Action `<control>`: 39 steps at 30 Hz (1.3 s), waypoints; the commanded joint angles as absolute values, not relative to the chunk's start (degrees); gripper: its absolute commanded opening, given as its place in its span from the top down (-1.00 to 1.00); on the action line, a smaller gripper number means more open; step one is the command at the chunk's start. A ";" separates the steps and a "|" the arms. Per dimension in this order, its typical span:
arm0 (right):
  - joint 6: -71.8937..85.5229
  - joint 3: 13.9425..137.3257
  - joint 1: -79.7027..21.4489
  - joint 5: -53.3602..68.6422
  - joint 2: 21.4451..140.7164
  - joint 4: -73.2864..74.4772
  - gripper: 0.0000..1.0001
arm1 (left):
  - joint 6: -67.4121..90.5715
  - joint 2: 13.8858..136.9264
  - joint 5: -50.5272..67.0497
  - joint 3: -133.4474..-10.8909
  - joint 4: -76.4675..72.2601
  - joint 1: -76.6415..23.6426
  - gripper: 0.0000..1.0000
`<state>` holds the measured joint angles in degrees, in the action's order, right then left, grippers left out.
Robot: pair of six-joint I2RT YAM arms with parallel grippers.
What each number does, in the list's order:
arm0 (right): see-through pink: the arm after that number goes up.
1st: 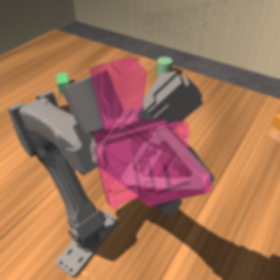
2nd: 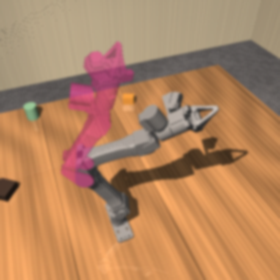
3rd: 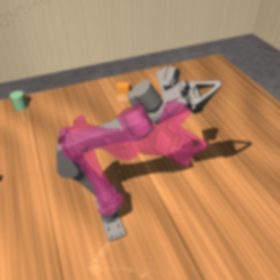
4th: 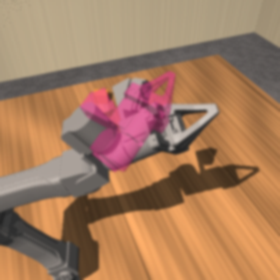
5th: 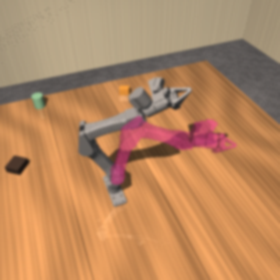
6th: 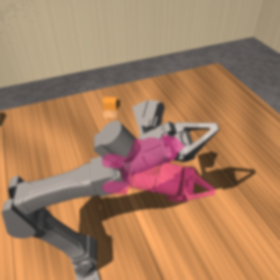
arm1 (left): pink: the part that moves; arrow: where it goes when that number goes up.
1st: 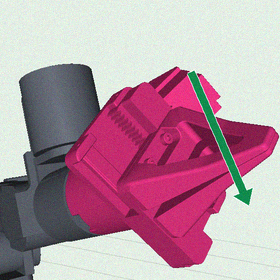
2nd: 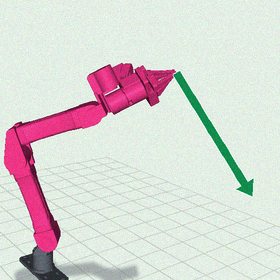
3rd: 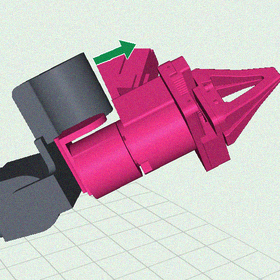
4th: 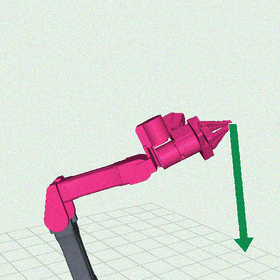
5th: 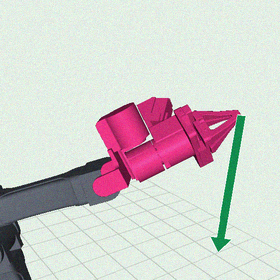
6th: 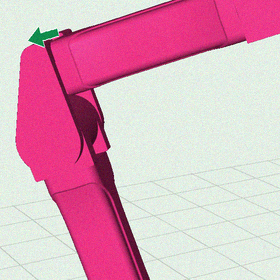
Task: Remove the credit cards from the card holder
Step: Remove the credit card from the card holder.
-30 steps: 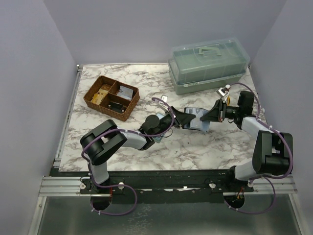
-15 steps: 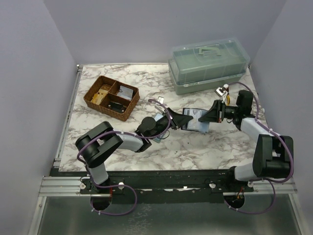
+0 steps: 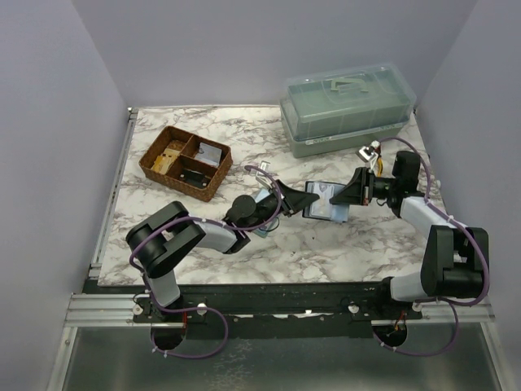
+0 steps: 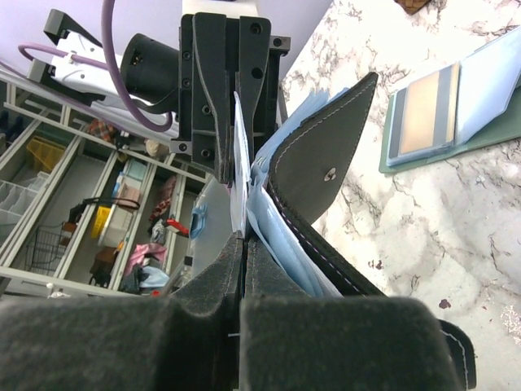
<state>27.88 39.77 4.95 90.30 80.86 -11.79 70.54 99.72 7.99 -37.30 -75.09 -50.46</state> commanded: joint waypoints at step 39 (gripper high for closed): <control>25.74 39.20 6.07 92.03 80.58 -11.69 1.00 | 67.72 102.71 9.84 -42.67 -75.35 -54.00 0.77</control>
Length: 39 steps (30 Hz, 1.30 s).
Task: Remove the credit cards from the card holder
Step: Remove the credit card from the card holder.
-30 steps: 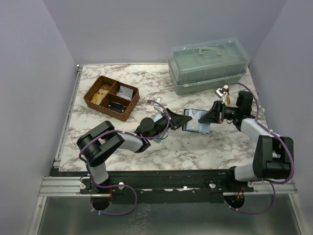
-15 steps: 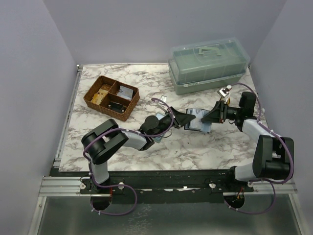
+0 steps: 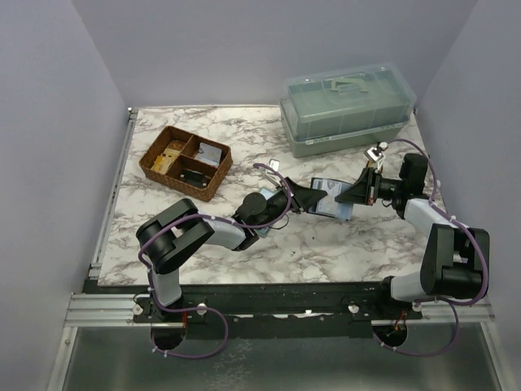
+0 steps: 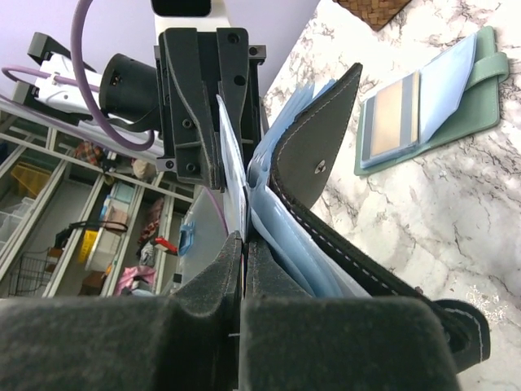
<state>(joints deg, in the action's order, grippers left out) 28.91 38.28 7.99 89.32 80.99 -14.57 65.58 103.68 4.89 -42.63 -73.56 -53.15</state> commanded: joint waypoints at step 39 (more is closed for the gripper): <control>28.75 38.37 6.72 98.15 80.46 -15.43 0.34 | 69.32 98.42 14.41 -39.66 -76.29 -48.67 1.00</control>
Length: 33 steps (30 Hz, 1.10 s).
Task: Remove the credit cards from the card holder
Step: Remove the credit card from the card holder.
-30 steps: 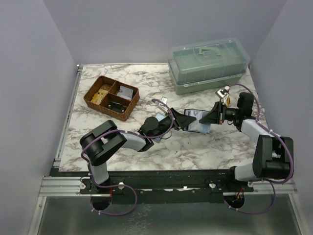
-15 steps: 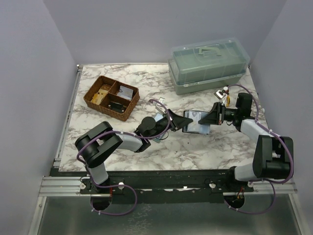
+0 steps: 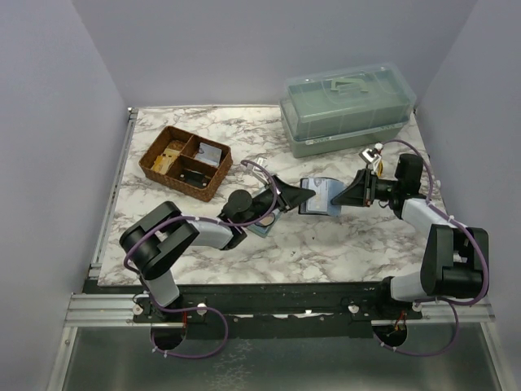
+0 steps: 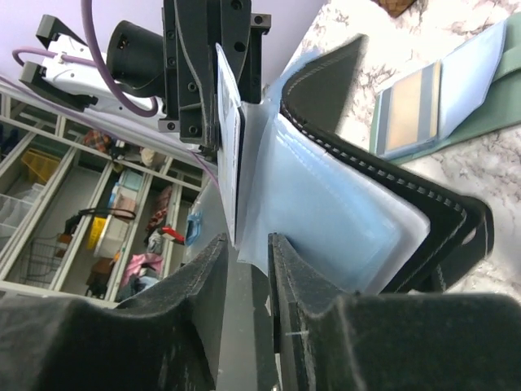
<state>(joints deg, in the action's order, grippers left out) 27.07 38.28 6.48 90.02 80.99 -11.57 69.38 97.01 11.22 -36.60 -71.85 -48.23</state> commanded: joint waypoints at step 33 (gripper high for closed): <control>32.16 38.13 6.50 94.26 81.47 -16.39 0.50 | 68.03 105.91 11.60 -47.02 -73.20 -54.73 1.00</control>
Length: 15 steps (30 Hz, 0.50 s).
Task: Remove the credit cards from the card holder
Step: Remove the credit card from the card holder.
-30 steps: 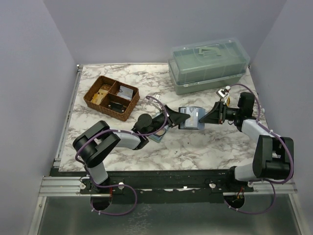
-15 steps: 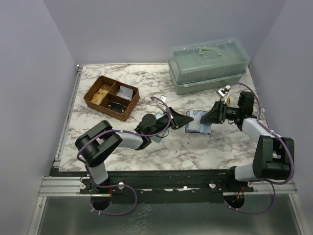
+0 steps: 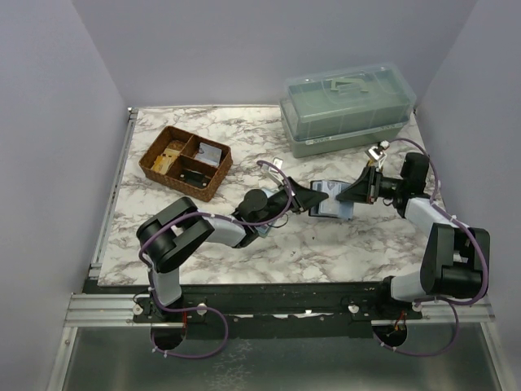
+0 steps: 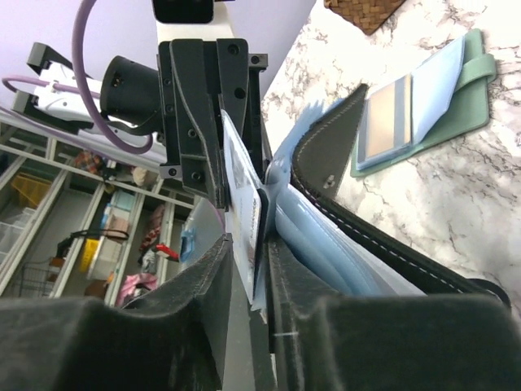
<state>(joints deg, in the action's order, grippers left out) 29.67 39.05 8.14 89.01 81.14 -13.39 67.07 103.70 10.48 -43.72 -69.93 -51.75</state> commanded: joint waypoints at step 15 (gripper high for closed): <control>28.23 38.81 7.10 93.81 81.32 -13.25 1.00 | 72.89 102.09 15.03 -40.62 -78.64 -49.95 0.83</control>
